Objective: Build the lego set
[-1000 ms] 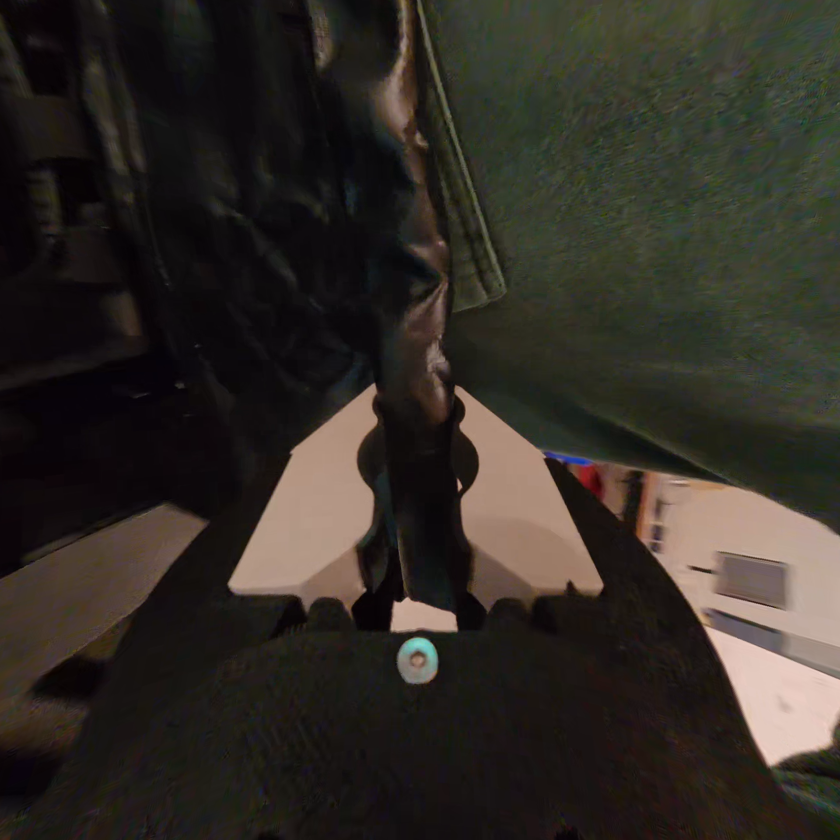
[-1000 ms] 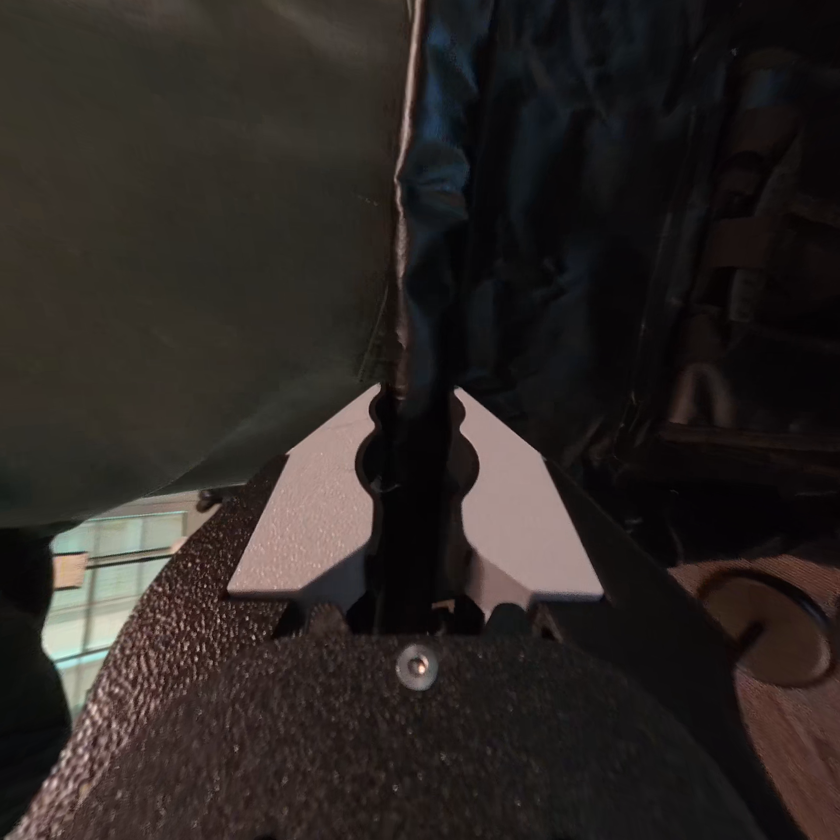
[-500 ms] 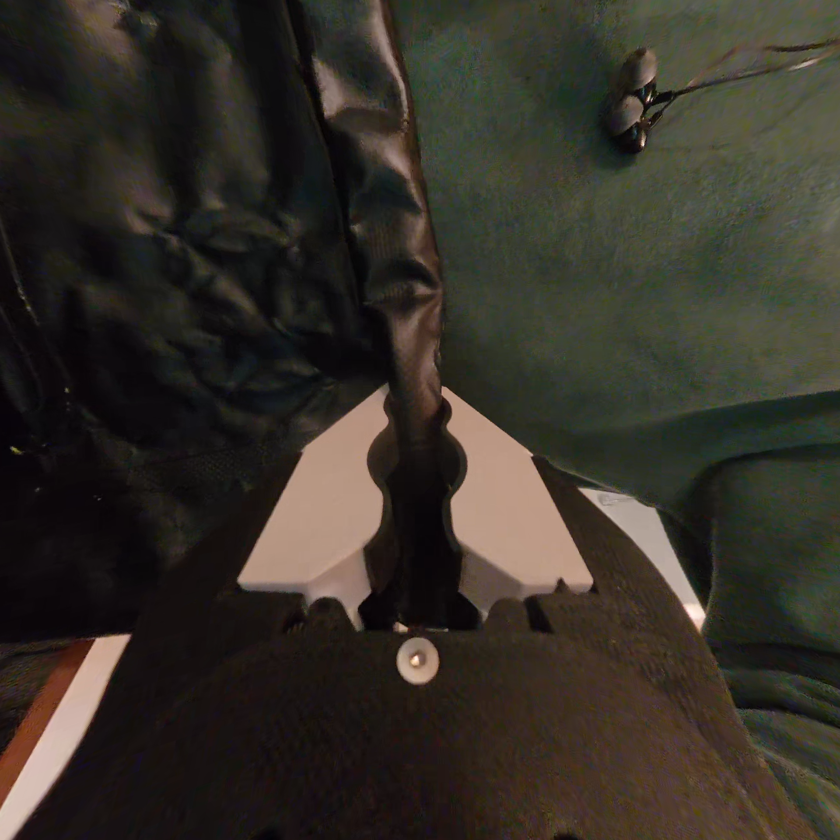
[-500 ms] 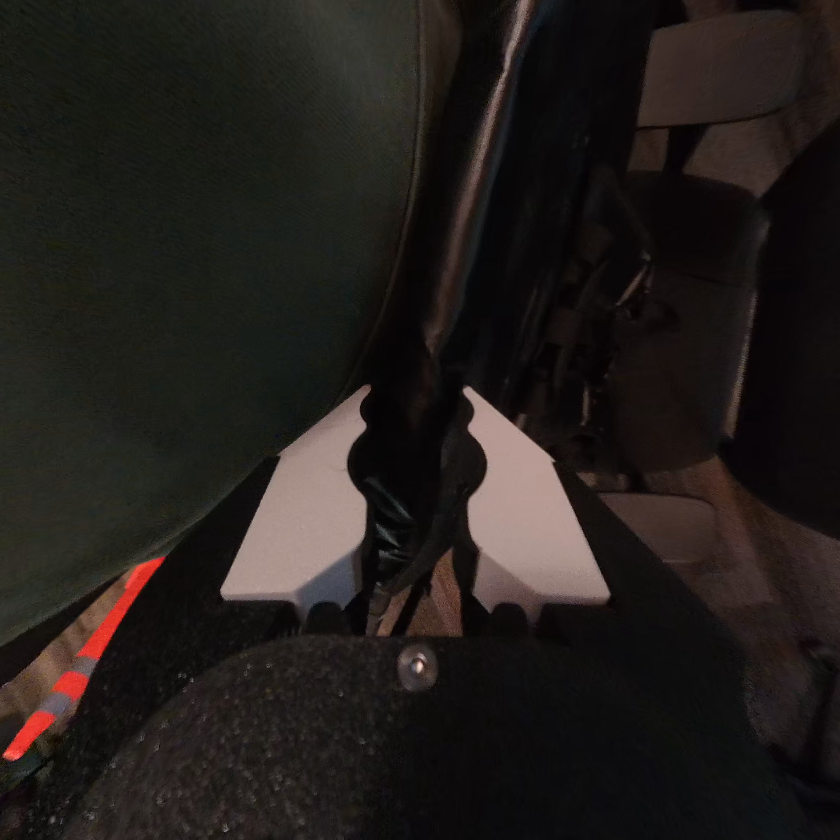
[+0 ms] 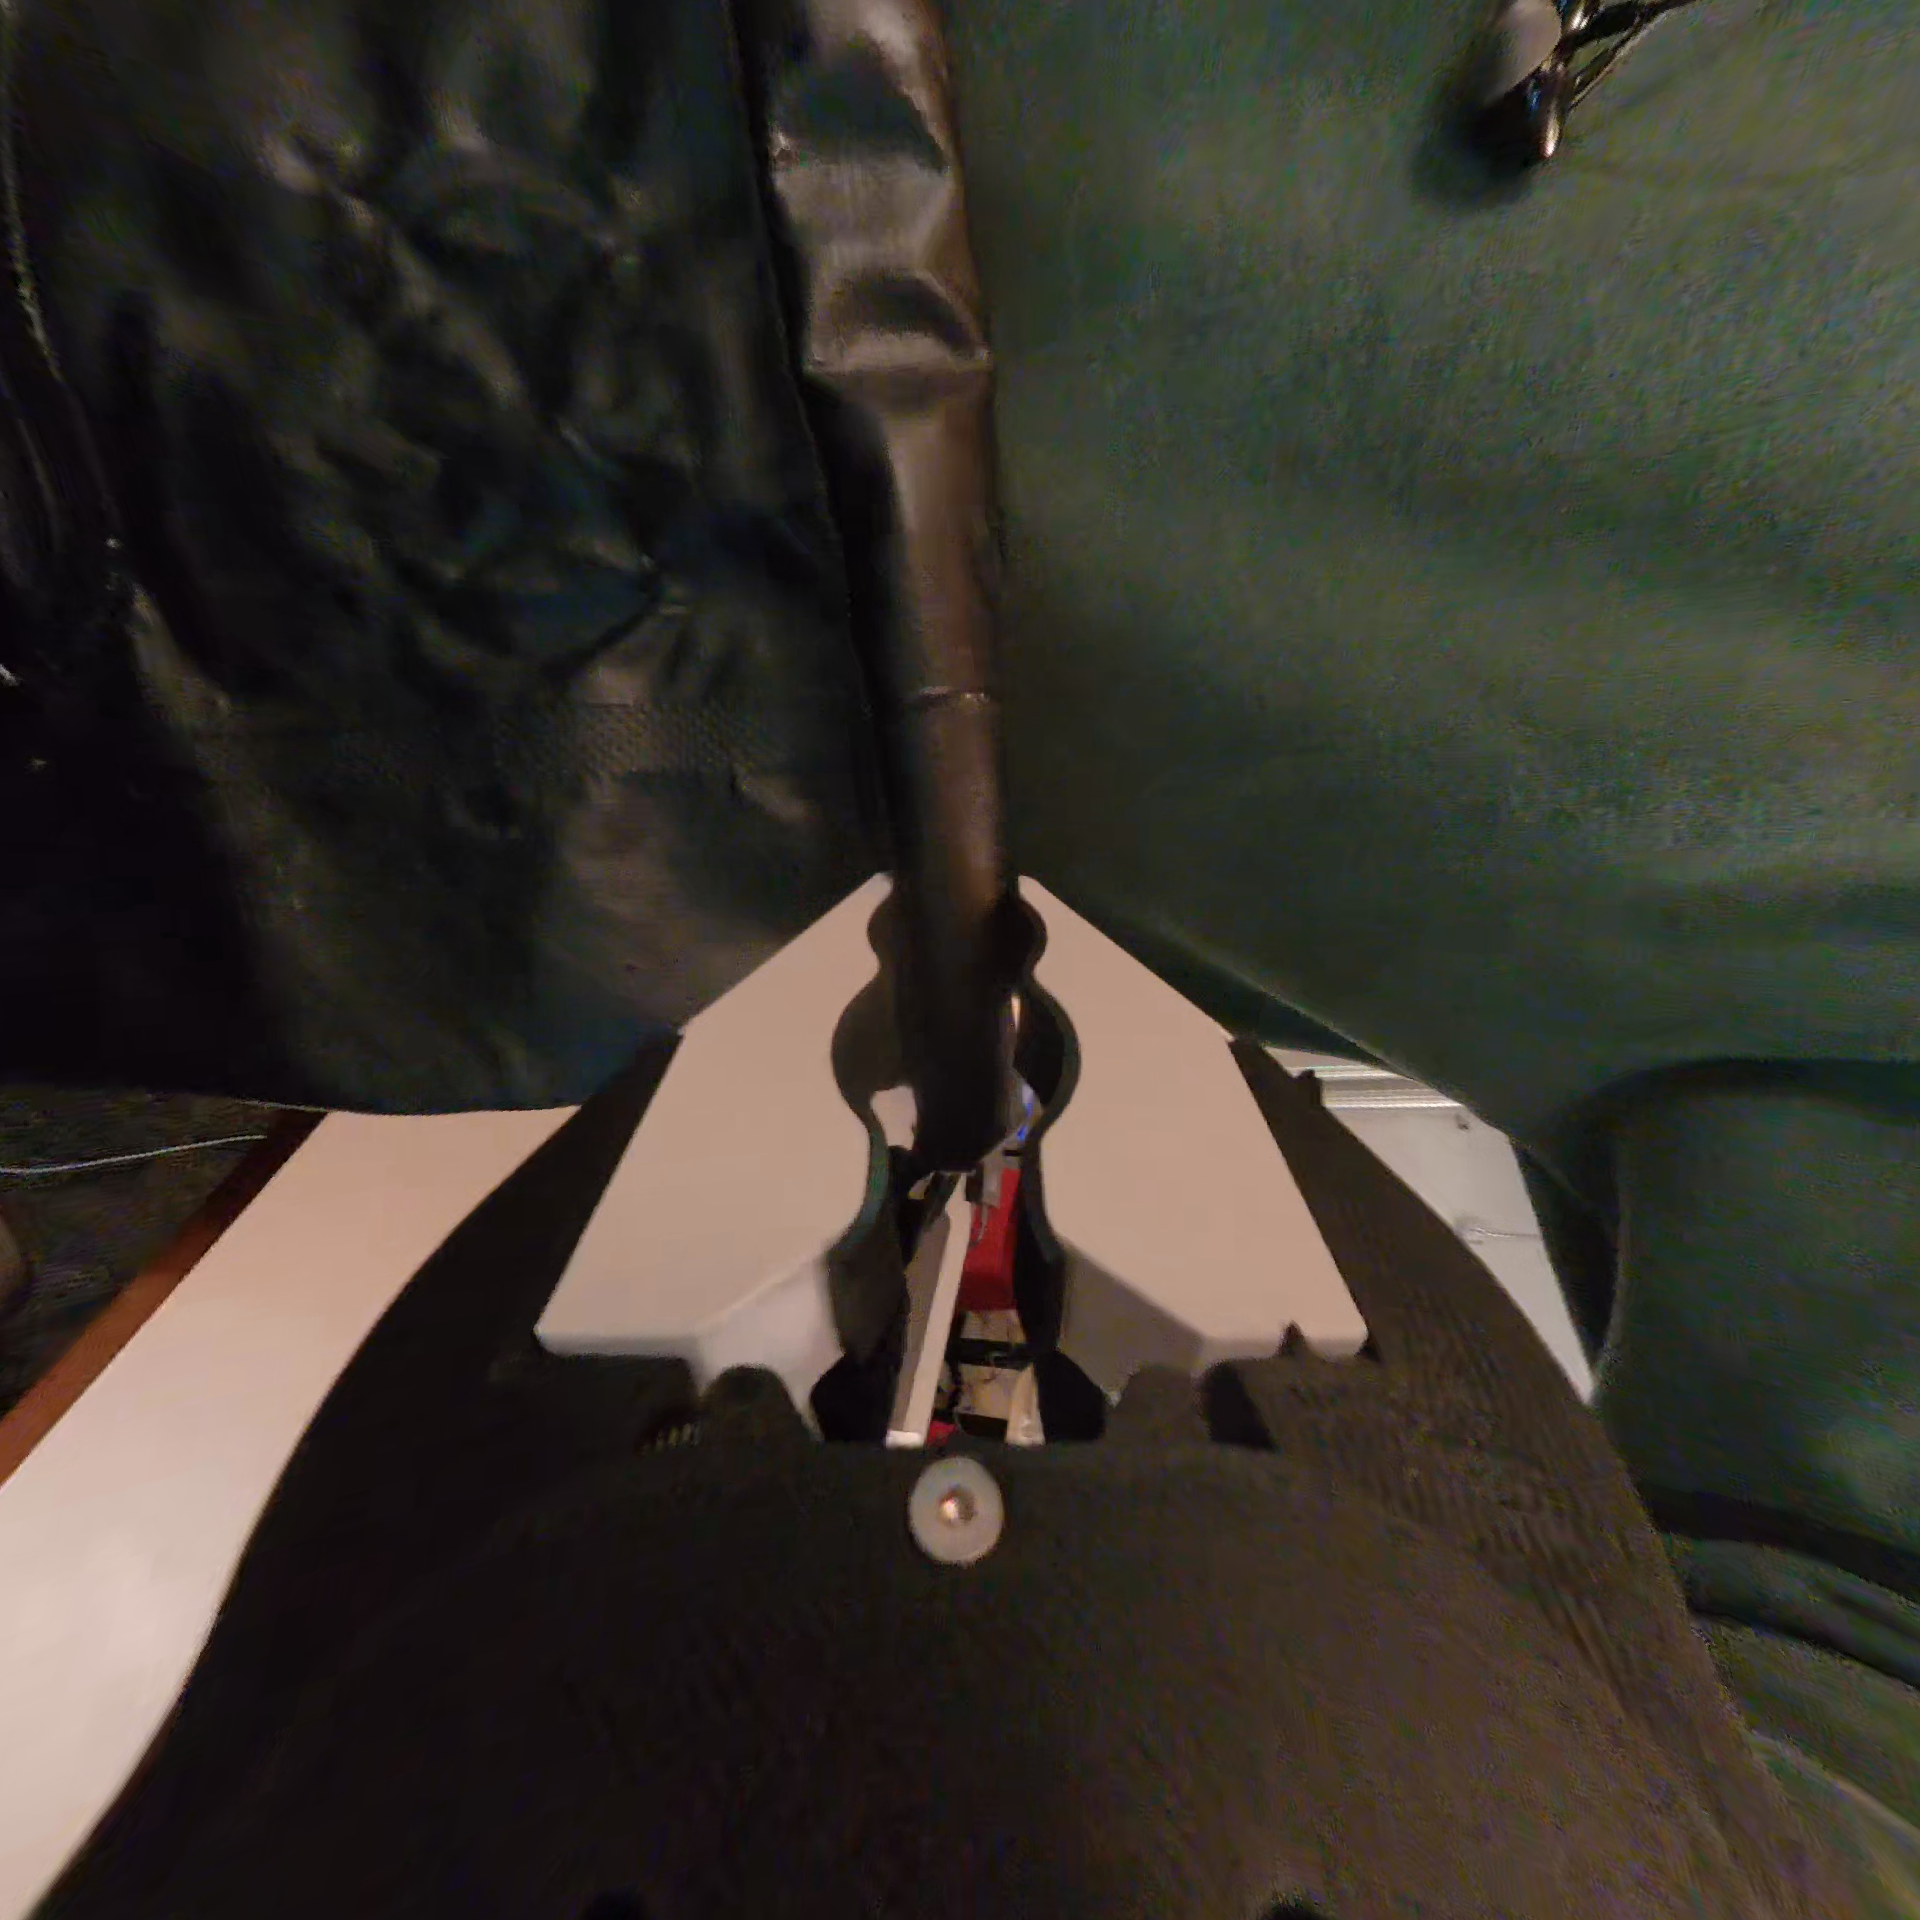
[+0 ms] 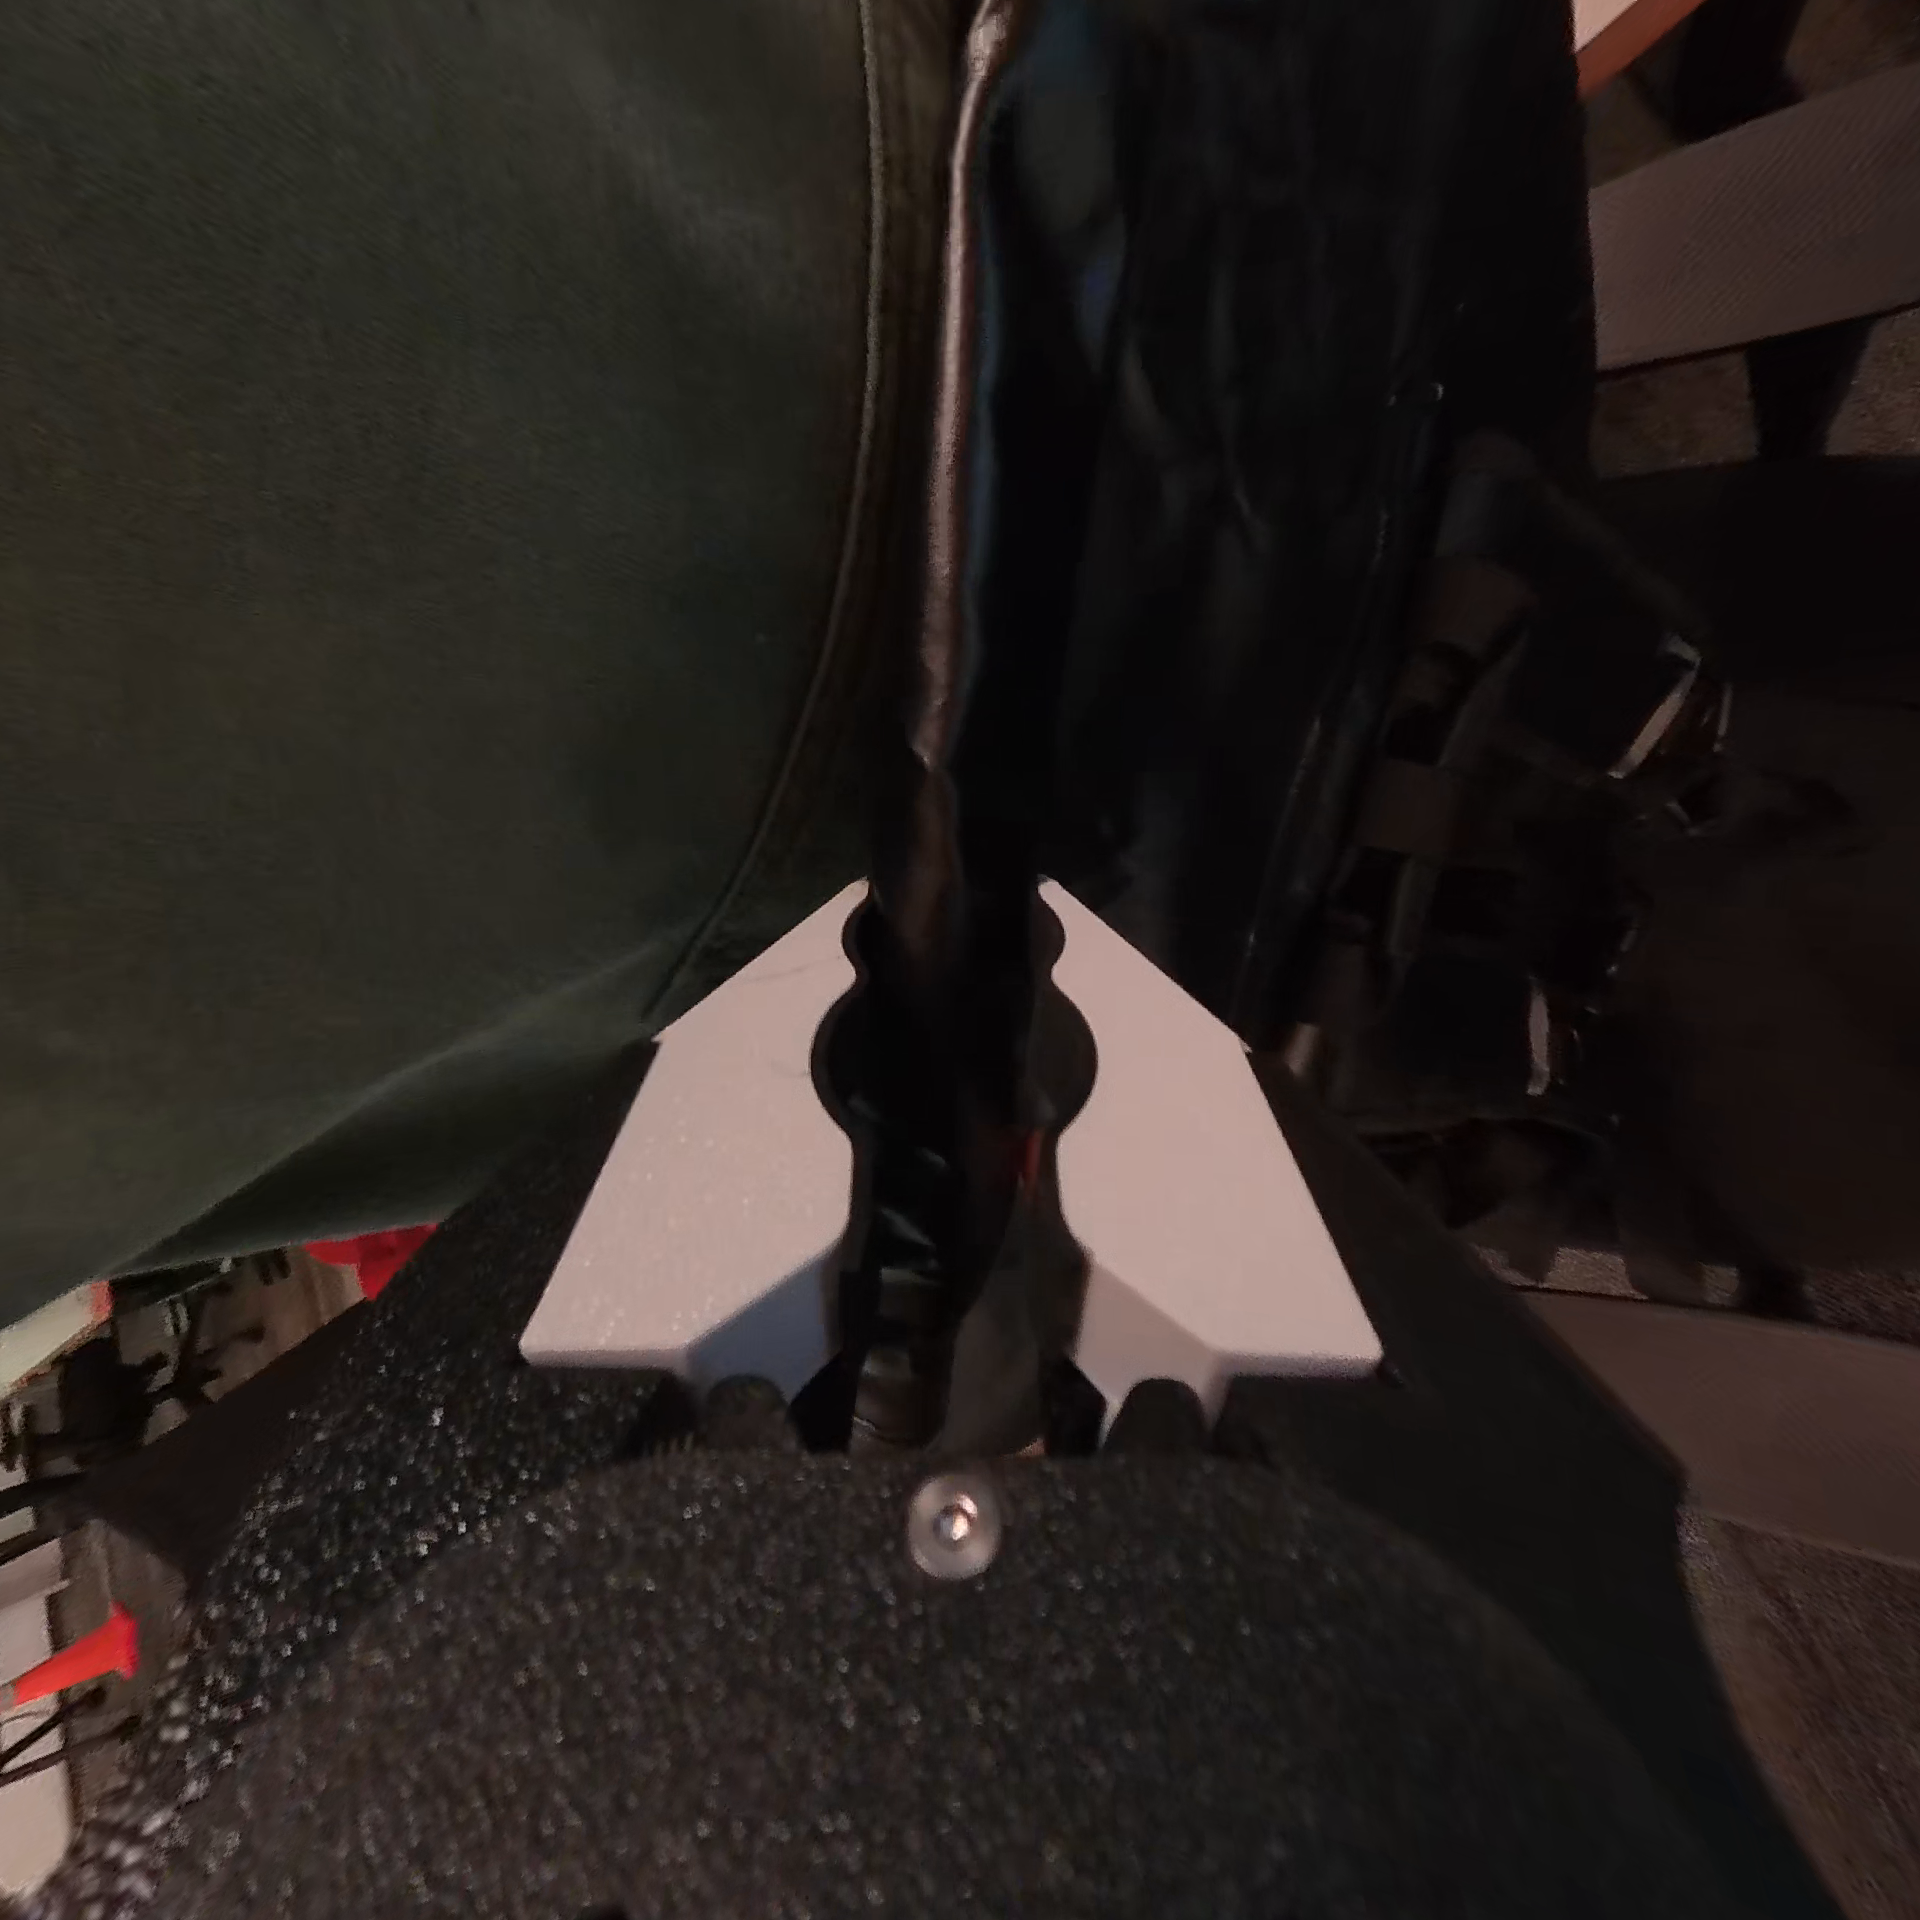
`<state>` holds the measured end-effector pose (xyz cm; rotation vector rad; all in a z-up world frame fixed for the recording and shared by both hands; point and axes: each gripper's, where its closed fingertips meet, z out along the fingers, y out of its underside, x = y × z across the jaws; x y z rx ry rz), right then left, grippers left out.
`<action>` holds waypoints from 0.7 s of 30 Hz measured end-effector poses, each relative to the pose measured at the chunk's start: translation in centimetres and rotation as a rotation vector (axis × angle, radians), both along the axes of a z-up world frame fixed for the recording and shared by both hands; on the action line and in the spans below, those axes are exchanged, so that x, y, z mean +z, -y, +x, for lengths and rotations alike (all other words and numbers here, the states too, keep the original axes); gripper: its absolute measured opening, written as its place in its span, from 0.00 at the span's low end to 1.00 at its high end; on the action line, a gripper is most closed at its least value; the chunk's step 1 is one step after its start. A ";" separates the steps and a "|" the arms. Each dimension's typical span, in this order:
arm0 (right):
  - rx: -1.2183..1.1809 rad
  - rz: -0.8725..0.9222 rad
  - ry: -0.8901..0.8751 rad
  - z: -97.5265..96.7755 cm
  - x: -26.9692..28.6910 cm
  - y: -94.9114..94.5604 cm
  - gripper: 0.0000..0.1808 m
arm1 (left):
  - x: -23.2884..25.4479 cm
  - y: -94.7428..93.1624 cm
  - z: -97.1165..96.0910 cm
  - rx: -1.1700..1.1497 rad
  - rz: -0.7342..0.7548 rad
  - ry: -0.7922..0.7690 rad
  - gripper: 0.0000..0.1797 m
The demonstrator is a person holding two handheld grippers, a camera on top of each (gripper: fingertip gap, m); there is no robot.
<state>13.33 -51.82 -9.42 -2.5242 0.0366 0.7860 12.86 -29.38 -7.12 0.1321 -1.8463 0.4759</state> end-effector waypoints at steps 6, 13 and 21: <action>0.110 -0.056 0.146 0.3 -0.2 -1.5 0.21 | 1.0 0.1 0.0 0.017 -0.065 -0.230 0.04; 0.015 0.079 0.030 1.7 1.2 -8.8 0.22 | 2.4 2.2 1.0 0.035 -0.197 -0.394 0.05; 0.095 0.186 -0.451 -0.2 2.9 -11.9 0.13 | 2.6 2.2 0.5 0.027 -0.208 -0.185 0.07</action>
